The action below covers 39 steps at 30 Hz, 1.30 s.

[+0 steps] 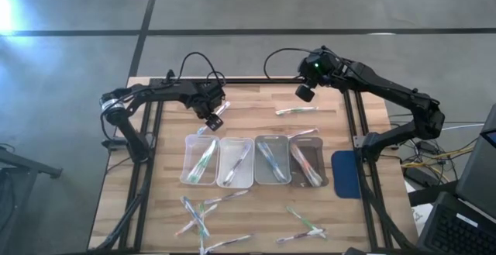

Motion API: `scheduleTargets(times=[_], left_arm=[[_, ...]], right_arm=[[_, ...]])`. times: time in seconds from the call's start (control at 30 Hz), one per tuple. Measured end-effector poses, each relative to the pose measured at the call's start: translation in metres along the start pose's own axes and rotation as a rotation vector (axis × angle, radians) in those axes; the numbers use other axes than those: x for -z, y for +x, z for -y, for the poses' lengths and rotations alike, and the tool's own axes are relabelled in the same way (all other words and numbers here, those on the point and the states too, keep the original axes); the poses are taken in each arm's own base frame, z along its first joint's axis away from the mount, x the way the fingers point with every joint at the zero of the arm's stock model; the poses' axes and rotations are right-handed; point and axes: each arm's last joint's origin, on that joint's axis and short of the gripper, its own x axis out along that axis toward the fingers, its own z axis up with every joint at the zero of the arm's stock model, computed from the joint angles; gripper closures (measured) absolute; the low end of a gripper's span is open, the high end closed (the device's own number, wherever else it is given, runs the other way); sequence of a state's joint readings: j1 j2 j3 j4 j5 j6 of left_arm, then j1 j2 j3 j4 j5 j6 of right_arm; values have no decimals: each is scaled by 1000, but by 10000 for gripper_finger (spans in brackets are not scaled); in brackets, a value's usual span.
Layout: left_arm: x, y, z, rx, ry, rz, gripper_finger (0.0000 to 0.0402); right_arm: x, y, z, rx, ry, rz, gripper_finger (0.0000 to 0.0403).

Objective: Pick & Place Toothbrushes
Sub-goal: Put the blue toothbrush into the gray bin

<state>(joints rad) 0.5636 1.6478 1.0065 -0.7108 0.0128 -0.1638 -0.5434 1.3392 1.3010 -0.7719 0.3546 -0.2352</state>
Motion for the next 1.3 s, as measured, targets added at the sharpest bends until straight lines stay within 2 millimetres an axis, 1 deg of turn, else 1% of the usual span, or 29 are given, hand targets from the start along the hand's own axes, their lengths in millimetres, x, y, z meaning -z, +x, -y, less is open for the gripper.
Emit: scheduleTargets(times=[0.17, 0.23, 0.37, 0.53, 0.63, 0.77, 1.0, 1.2, 1.3], left_arm=[[-2, 1, 0, 5, -11, 30, 188], [0, 3, 0, 4, -13, 26, 188], [3, 12, -1, 0, -30, 3, 188], [2, 26, 0, -14, -52, -19, 188], [1, 31, 0, -18, -52, -39, 194], [-1, 31, 0, -21, -54, -40, 227], [-3, 30, 0, -26, -42, -20, 316], [-6, 30, 1, -14, 2, 1, 376], [-9, 30, 2, 1, 37, 27, 385]], right_arm=[[0, 0, 0, 0, 1, 1, 308], [0, 0, 0, 0, 0, 1, 301], [0, 0, 0, 0, 1, 1, 288], [0, 0, 0, 0, 1, 1, 273], [0, 0, 0, 0, 1, 1, 265], [0, 0, 0, -17, 2, 5, 257], [0, 0, -1, -25, 1, 6, 253], [0, 0, -1, -25, 0, 6, 272], [0, 0, -1, -25, 0, 5, 285]])
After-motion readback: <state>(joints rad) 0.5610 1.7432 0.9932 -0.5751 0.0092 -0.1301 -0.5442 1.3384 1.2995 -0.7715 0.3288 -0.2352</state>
